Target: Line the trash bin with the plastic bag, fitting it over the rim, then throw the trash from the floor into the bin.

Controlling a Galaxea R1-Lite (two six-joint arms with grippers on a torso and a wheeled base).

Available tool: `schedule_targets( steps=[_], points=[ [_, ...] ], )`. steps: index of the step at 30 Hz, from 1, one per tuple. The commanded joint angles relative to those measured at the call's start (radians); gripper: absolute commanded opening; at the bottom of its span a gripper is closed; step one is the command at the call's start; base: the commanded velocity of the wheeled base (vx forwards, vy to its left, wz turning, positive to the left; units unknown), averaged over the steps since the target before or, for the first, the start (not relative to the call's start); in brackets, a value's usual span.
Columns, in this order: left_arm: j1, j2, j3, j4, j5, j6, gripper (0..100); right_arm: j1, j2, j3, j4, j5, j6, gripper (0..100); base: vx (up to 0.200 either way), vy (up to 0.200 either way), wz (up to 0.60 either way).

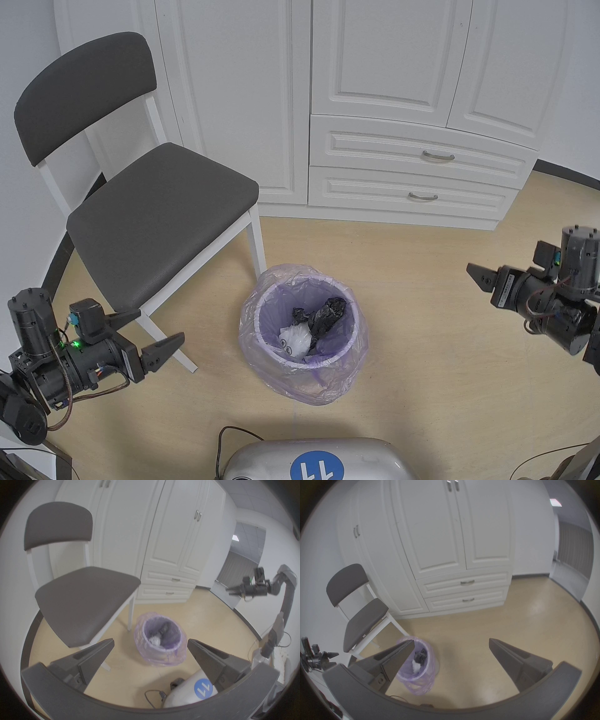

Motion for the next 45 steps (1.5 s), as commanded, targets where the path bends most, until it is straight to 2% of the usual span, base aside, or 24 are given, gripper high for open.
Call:
schedule_targets(
  steps=[1, 3, 6, 9, 13, 14, 16, 17, 18, 20, 25, 27, 29, 32, 34, 37, 39, 40, 41, 43, 45],
  points=[
    [0.007, -0.214, -0.013, -0.067, 0.073, -0.084, 100, 0.0, -0.098, 0.206, -0.127, 0.027, 0.095, 100, 0.0, 0.0, 0.0],
    [0.011, -0.263, -0.021, -0.064, 0.08, -0.093, 100, 0.0, -0.13, 0.243, -0.186, 0.027, 0.081, 100, 0.0, 0.0, 0.0],
    [0.063, -0.364, -0.022, -0.06, 0.085, -0.104, 100, -0.007, -0.244, 0.306, -0.294, -0.018, -0.02, 100, 0.0, 0.0, 0.0],
    [0.102, -0.438, -0.015, -0.058, 0.087, -0.104, 100, -0.016, -0.368, 0.349, -0.303, -0.111, -0.129, 100, 0.0, 0.0, 0.0],
    [0.143, -0.553, -0.001, -0.052, 0.094, -0.104, 100, -0.019, -0.596, 0.421, -0.302, -0.154, -0.248, 100, 0.0, 0.0, 0.0],
    [0.149, -0.577, 0.004, -0.044, 0.096, -0.104, 100, -0.028, -0.644, 0.436, -0.3, -0.154, -0.264, 100, 0.0, 0.0, 0.0],
    [0.165, -0.669, 0.008, 0.008, 0.102, -0.104, 100, -0.109, -0.788, 0.484, -0.292, -0.15, -0.303, 100, 0.0, 0.0, 0.0],
    [0.166, -0.675, 0.008, 0.012, 0.1, -0.104, 100, -0.115, -0.796, 0.487, -0.294, -0.148, -0.304, 100, 0.0, 0.0, 0.0],
    [0.177, -0.758, 0.007, 0.083, 0.102, -0.104, 100, -0.183, -0.882, 0.53, -0.294, -0.142, -0.31, 100, 0.0, 0.0, 0.0],
    [0.191, -0.85, -0.002, 0.184, 0.102, -0.104, 100, -0.237, -0.972, 0.553, -0.277, -0.139, -0.31, 100, 0.0, 0.0, 0.0],
    [0.197, -1.05, -0.053, 0.459, 0.099, -0.098, 100, -0.327, -1.195, 0.553, -0.131, -0.084, -0.312, 100, 0.0, 0.0, 0.0],
    [0.197, -1.134, -0.085, 0.601, 0.1, -0.098, 100, -0.405, -1.305, 0.553, -0.064, -0.055, -0.307, 100, 0.0, 0.0, 0.0],
    [0.197, -1.186, -0.093, 0.669, 0.1, -0.098, 100, -0.439, -1.366, 0.553, -0.016, -0.033, -0.3, 100, 0.0, 0.0, 0.0],
    [0.197, -1.337, -0.091, 0.83, 0.1, -0.098, 100, -0.41, -1.405, 0.553, 0.03, -0.065, -0.228, 100, 0.0, 0.0, 0.0],
    [0.197, -1.424, -0.087, 0.92, 0.1, -0.096, 100, -0.404, -1.423, 0.553, 0.067, -0.059, -0.208, 100, 0.0, 0.0, 0.0],
    [0.186, -1.516, -0.084, 1.029, 0.108, -0.096, 100, -0.392, -1.443, 0.553, 0.212, -0.026, -0.203, 100, 0.0, 0.0, 0.0],
    [0.182, -1.521, -0.076, 1.055, 0.162, -0.095, 100, -0.392, -1.442, 0.553, 0.301, -0.012, -0.205, 100, 0.0, 0.0, 0.0],
    [0.182, -1.521, -0.076, 1.055, 0.162, -0.095, 100, -0.392, -1.442, 0.553, 0.301, -0.012, -0.205, 100, 0.0, 0.0, 0.0],
    [0.182, -1.521, -0.055, 1.055, 0.229, -0.09, 100, -0.392, -1.442, 0.553, 0.367, -0.007, -0.208, 100, 0.0, 0.0, 0.0],
    [0.182, -1.521, -0.05, 1.055, 0.237, -0.09, 100, -0.392, -1.442, 0.553, 0.378, -0.006, -0.209, 100, 0.0, 0.0, 0.0],
    [0.182, -1.521, 0.028, 1.052, 0.297, -0.004, 100, -0.392, -1.442, 0.553, 0.478, 0.05, -0.217, 100, 0.0, 0.0, 0.0]
  ],
)
